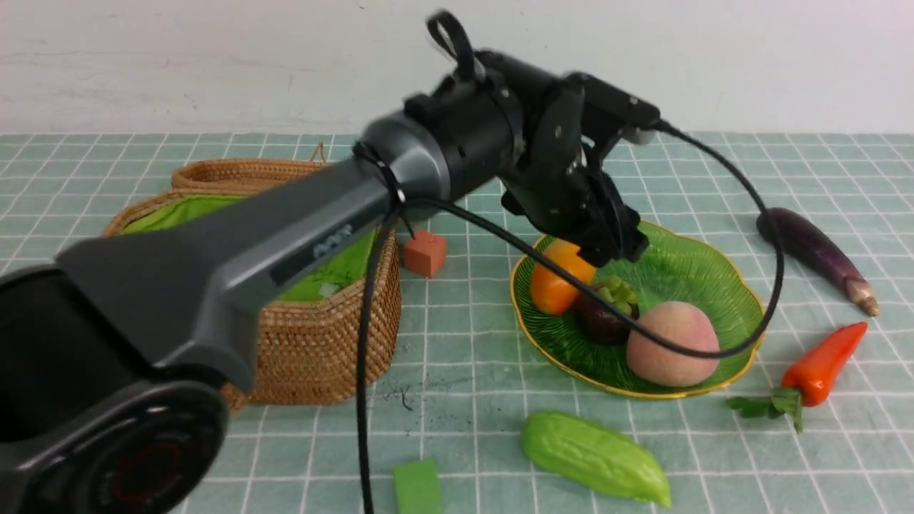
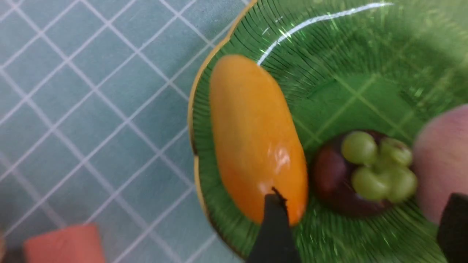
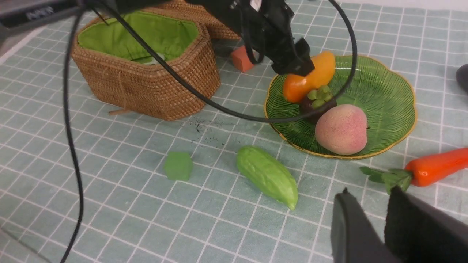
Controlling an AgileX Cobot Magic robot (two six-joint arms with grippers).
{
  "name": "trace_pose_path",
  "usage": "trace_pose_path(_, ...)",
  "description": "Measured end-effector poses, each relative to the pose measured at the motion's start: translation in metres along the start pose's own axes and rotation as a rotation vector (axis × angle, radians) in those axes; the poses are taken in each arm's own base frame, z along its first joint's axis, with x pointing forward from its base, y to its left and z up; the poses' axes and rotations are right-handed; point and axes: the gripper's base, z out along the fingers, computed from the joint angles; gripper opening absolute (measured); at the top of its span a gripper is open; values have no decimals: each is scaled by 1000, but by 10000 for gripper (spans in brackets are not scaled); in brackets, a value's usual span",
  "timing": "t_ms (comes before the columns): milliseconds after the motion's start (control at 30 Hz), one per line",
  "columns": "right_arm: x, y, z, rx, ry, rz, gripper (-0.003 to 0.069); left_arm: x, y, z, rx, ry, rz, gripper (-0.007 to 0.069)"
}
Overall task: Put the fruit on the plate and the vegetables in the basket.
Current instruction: Take a chayote with your right arm and place it on the basket on the left.
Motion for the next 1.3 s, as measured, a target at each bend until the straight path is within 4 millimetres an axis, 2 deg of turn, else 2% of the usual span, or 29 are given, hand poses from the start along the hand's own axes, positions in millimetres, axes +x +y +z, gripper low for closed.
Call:
trace_pose_path(33, -1, -1, 2, 1, 6, 1, 162, -6, 1, -29, 5, 1, -8, 420)
trace_pose_path(67, -2, -1, 4, 1, 15, 4, 162, -8, 1, -42, 7, 1, -12, 383)
trace_pose_path(100, -3, -2, 7, 1, 27, 7, 162, -12, 2, -66, 12, -13, -24, 328)
trace_pose_path(167, -8, -5, 19, 2, 69, 11, 162, -16, 2, -119, 32, -55, -58, 158)
trace_pose_path(233, -12, -8, 29, -1, 103, 7, 162, -14, 1, -162, 50, -108, -73, 24)
trace_pose_path(300, -16, -11, 42, -6, 143, 17, 162, -8, 1, -198, 57, -155, -77, -13)
trace_pose_path(367, -19, -13, 50, -10, 168, 25, 162, -2, 1, -219, 60, -178, -79, -13)
trace_pose_path(400, -23, -16, 65, -20, 204, 27, 162, 13, 1, -256, 62, -216, -92, -13)
trace_pose_path(500, -29, -22, 94, -45, 283, 35, 162, 47, 0, -285, 62, -221, -118, -13)
trace_pose_path(567, -30, -26, 116, -73, 339, 47, 162, 82, -2, -308, 57, -264, -127, -13)
trace_pose_path(600, -31, -27, 123, -87, 354, 54, 162, 101, -3, -314, 57, -274, -129, -13)
trace_pose_path(633, -31, -28, 127, -91, 364, 57, 162, 103, -3, -310, 56, -263, -129, -13)
trace_pose_path(667, -32, -30, 141, -114, 390, 69, 162, 134, -6, -317, 55, -294, -130, -13)
trace_pose_path(700, -32, -30, 143, -122, 390, 71, 162, 138, -6, -318, 54, -298, -131, -13)
trace_pose_path(733, -33, -32, 160, -152, 418, 90, 162, 173, -8, -328, 53, -360, -135, -13)
trace_pose_path(767, -33, -32, 162, -157, 421, 92, 162, 175, -9, -323, 54, -342, -135, -13)
trace_pose_path(800, -33, -32, 178, -193, 442, 99, 162, 208, -11, -324, 55, -387, -143, -13)
trace_pose_path(867, -29, -29, 200, -233, 485, 92, 162, 248, -14, -327, 57, -467, -159, -13)
trace_pose_path(900, -28, -28, 205, -241, 498, 90, 162, 250, -15, -324, 57, -460, -162, -13)
trace_pose_path(933, -26, -25, 214, -258, 521, 79, 162, 262, -15, -326, 58, -494, -169, -13)
trace_pose_path(967, -20, -18, 231, -286, 564, 48, 162, 277, -17, -323, 62, -518, -187, -13)
trace_pose_path(1067, -2, -2, 264, -304, 653, -86, 166, 298, -19, -320, 73, -548, -224, -13)
trace_pose_path(1133, 12, 10, 284, -301, 704, -216, 192, 307, -19, -321, 77, -573, -236, -13)
trace_pose_path(1200, 18, 14, 294, -292, 722, -272, 212, 308, -19, -322, 78, -584, -237, -13)
trace_pose_path(1300, 33, 19, 318, -267, 745, -384, 326, 310, -19, -324, 80, -598, -242, -13)
